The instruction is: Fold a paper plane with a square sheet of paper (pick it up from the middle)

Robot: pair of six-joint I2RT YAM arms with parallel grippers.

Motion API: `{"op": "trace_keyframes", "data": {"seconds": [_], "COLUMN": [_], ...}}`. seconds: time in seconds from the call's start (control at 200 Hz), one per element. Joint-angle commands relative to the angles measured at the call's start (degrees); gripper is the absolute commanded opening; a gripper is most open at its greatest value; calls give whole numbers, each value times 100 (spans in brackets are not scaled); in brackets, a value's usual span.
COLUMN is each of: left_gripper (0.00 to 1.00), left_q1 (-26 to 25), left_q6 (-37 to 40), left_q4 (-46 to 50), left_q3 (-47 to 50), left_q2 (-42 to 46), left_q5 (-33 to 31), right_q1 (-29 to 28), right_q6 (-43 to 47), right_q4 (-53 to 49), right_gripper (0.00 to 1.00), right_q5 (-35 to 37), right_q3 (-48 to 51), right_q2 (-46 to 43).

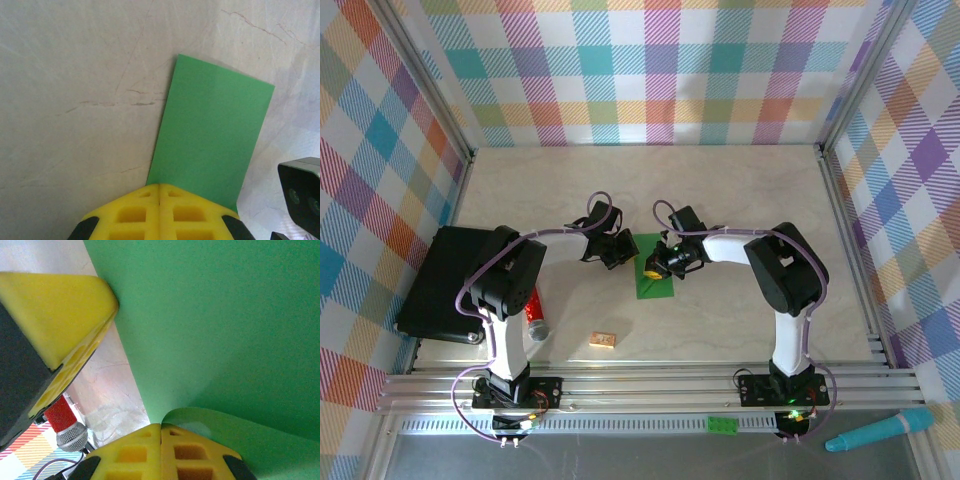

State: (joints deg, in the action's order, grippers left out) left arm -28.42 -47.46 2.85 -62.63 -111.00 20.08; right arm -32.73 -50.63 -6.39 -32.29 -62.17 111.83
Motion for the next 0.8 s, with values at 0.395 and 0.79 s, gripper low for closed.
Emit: {"op": "trace_keyframes", "data": {"seconds": [0.395,0.79], "left_gripper": [4,4], "left_q1": [-93,-93], "left_q6": [-10,-41], "left_q4": [486,528], "left_q3": [141,152], "left_q2": [-250,-227], "left_q5": [-196,-267], "right_q1": [-23,-20], "right_q6": [-148,-123], "right_q4": [383,311], "right_gripper": [4,4], "right_q5": [11,183], "right_q3": [3,80], "right_q2": [181,194]}}
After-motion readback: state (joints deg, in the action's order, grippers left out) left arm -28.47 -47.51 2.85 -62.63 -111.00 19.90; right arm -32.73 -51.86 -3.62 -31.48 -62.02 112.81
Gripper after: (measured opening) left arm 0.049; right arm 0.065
